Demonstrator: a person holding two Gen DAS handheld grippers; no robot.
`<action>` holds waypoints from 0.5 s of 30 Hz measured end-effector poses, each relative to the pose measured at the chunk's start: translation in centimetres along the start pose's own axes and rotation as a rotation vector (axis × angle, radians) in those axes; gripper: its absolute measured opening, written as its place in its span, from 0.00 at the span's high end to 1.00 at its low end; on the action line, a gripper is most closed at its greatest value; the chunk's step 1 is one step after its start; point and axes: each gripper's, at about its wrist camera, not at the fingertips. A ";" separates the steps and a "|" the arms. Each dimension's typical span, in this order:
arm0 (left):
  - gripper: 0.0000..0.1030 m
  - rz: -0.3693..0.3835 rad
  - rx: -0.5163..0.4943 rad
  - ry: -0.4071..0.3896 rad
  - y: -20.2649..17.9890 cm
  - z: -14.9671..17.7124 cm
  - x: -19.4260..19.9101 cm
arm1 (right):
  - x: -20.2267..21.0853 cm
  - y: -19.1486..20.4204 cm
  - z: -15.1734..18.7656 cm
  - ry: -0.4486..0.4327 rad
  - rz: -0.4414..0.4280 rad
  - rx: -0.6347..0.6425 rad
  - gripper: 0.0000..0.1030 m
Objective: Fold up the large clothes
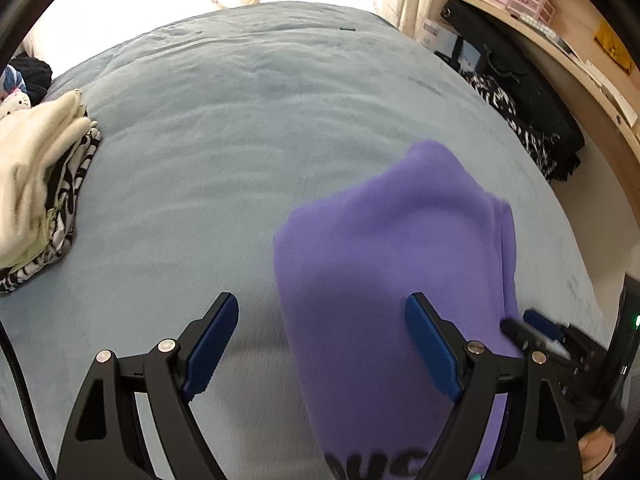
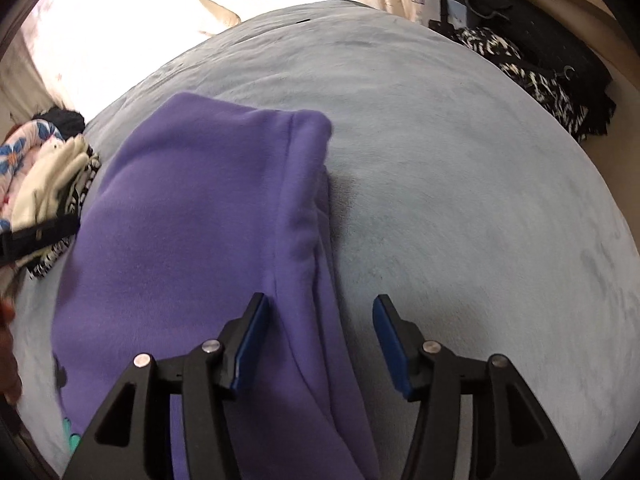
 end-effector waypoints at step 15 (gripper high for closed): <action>0.18 0.027 -0.001 -0.051 1.0 7.1 8.1 | 7.1 -0.3 2.6 -0.046 0.051 0.059 0.45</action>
Point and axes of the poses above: each gripper's, at about its wrist camera, not at the fingertips, and x roughly against the way its jaws point, y to its left, z to its underside, and after that the axes turned 9 degrees about -y, right-handed
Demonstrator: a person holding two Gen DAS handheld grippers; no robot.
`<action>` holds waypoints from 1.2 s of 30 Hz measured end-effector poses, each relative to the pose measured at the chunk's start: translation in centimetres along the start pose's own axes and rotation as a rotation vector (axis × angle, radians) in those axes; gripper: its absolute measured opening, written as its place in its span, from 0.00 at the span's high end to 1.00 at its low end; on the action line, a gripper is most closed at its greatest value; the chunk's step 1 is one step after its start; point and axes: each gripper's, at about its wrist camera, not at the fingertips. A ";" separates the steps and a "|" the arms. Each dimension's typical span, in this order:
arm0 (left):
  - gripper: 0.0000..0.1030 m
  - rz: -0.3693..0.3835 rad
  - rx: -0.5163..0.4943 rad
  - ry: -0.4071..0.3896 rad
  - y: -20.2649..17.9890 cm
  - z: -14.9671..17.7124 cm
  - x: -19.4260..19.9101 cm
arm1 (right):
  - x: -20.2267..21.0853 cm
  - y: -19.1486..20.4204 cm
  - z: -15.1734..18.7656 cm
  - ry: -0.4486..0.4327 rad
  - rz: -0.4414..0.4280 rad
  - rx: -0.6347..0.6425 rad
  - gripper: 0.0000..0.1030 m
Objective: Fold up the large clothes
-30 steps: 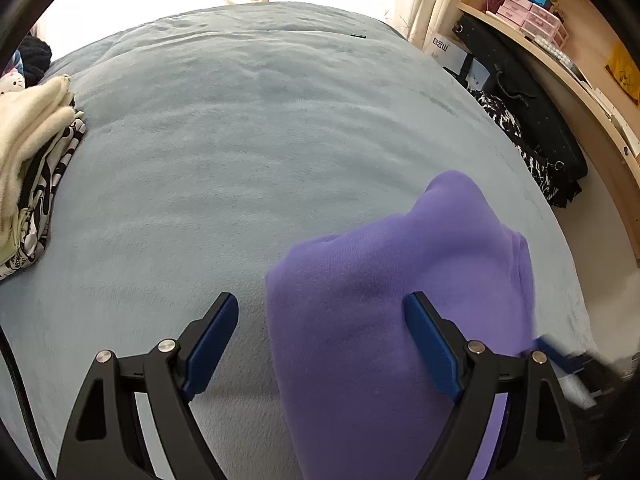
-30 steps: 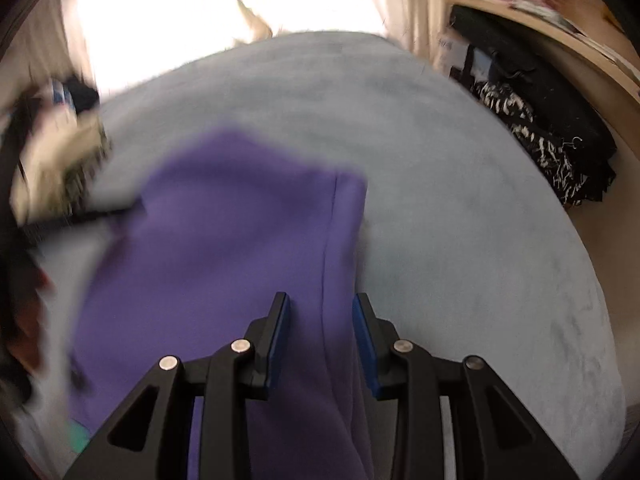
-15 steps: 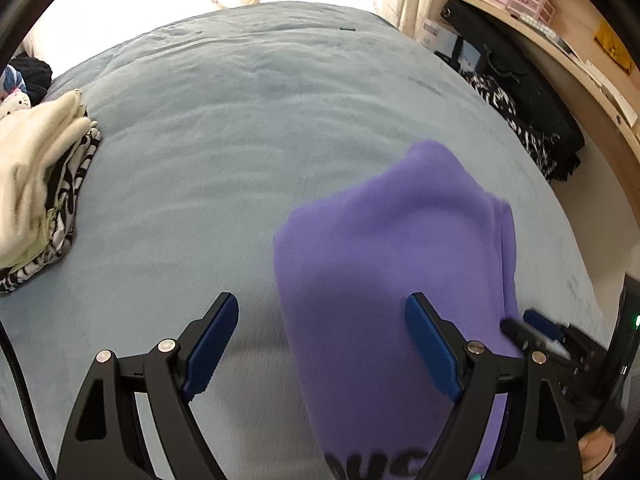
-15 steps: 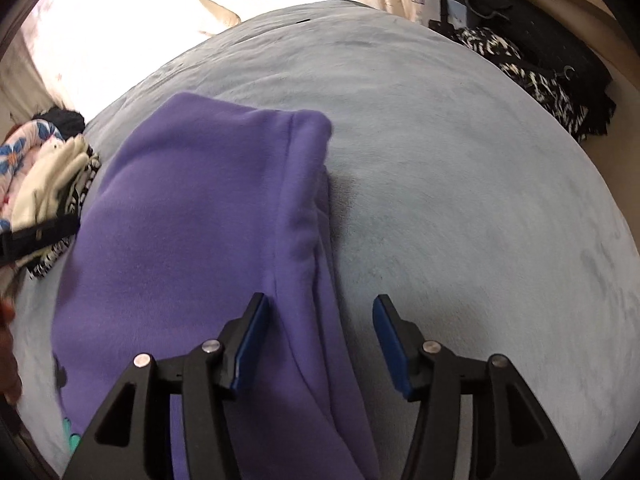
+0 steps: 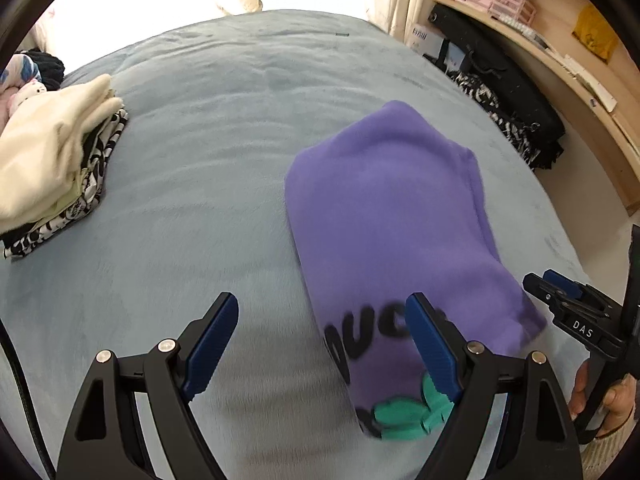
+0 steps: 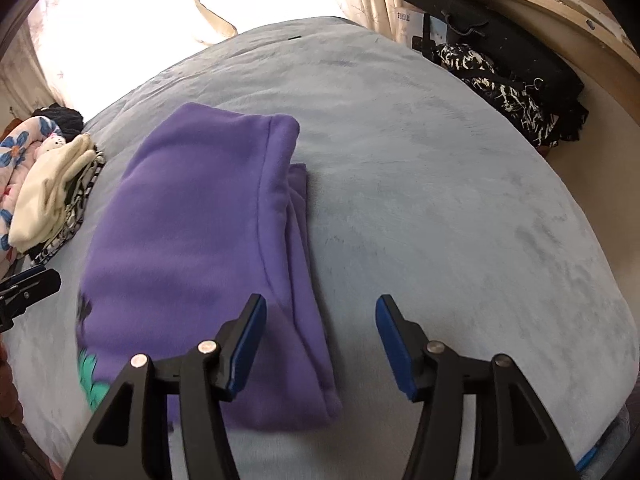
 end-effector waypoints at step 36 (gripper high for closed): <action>0.12 0.214 0.228 0.161 -0.3 0.0 -3.8 | 0.4 -0.3 -5.4 0.071 -0.359 0.045 0.23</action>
Point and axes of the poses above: each gripper's, at about its wrist camera, not at the fingertips, and x roughly against the way its jaws point, y to its left, z to its underside, and after that the axes turned 9 degrees about -y, right-handed
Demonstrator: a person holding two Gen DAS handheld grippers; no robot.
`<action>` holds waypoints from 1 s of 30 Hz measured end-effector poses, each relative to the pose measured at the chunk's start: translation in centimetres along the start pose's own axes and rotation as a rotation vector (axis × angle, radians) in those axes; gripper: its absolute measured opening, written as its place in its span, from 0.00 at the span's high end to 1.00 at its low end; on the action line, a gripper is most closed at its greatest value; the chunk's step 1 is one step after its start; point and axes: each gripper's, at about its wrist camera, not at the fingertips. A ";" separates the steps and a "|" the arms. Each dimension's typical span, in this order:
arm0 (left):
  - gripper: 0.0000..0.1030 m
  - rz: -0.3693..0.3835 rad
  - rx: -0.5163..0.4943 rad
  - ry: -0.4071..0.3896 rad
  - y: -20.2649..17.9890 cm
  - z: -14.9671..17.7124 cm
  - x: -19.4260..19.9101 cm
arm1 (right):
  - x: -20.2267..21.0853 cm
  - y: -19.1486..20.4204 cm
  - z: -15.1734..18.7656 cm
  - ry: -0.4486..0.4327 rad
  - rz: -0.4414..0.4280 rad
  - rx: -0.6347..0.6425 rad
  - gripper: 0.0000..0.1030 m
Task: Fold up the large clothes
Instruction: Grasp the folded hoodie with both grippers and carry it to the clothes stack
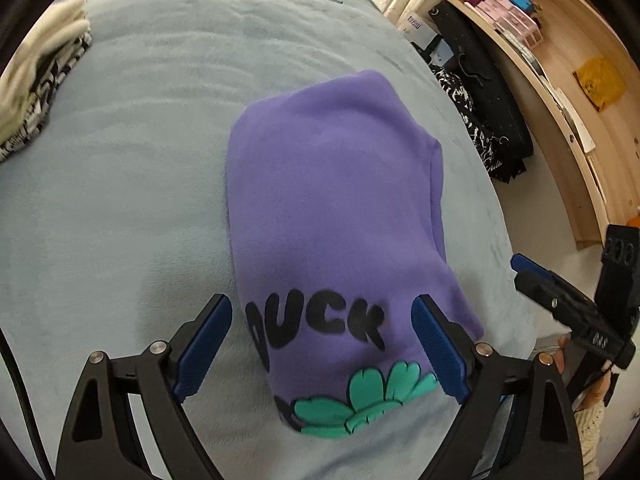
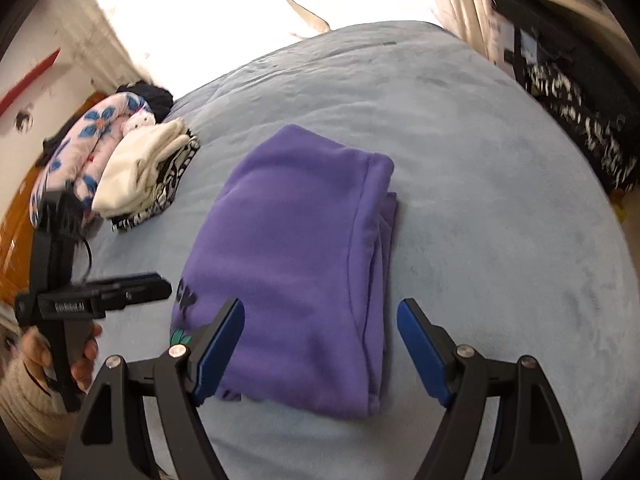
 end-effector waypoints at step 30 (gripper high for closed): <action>0.00 0.281 0.077 0.151 3.2 0.7 -10.3 | -16.7 -6.4 2.4 0.321 -0.458 -0.221 0.00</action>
Point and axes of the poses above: each gripper's, at about its wrist camera, not at the fingertips, and x roughly against the way its jaws point, y to its left, z to its underside, and after that the axes turned 9 degrees about -y, right-handed
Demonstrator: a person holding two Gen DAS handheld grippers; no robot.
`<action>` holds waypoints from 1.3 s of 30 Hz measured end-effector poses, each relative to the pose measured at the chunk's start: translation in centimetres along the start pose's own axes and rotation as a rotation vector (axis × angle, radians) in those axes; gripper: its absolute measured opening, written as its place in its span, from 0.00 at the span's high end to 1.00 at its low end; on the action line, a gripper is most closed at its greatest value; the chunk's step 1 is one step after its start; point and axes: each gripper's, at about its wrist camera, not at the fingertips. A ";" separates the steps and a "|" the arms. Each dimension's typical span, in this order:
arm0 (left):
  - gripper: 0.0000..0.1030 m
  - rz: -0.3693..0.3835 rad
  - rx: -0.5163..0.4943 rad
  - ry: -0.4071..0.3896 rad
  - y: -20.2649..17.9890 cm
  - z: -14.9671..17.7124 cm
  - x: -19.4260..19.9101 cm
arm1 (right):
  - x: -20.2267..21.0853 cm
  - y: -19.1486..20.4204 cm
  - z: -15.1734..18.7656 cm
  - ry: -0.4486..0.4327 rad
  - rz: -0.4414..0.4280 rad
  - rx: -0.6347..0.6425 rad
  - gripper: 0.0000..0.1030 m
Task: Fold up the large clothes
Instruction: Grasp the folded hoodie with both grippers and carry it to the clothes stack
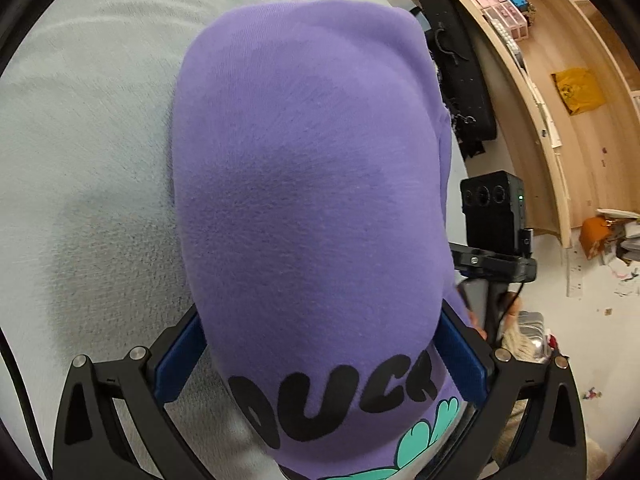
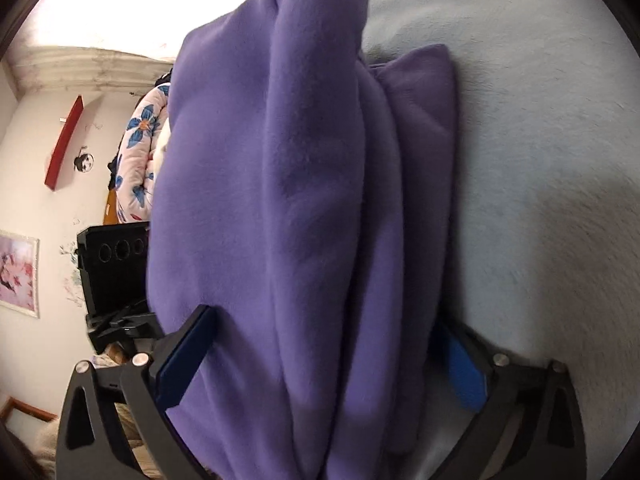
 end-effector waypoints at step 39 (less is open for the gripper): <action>0.05 -0.064 -0.105 -0.195 -9.0 7.5 13.4 | 1.5 19.8 11.9 -0.261 0.017 0.130 0.55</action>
Point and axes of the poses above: each gripper's, at about its wrist camera, not at the fingertips, and x roughly against the way its jaws point, y to its left, z to its underside, and after that the axes turned 9 degrees about -y, right-handed
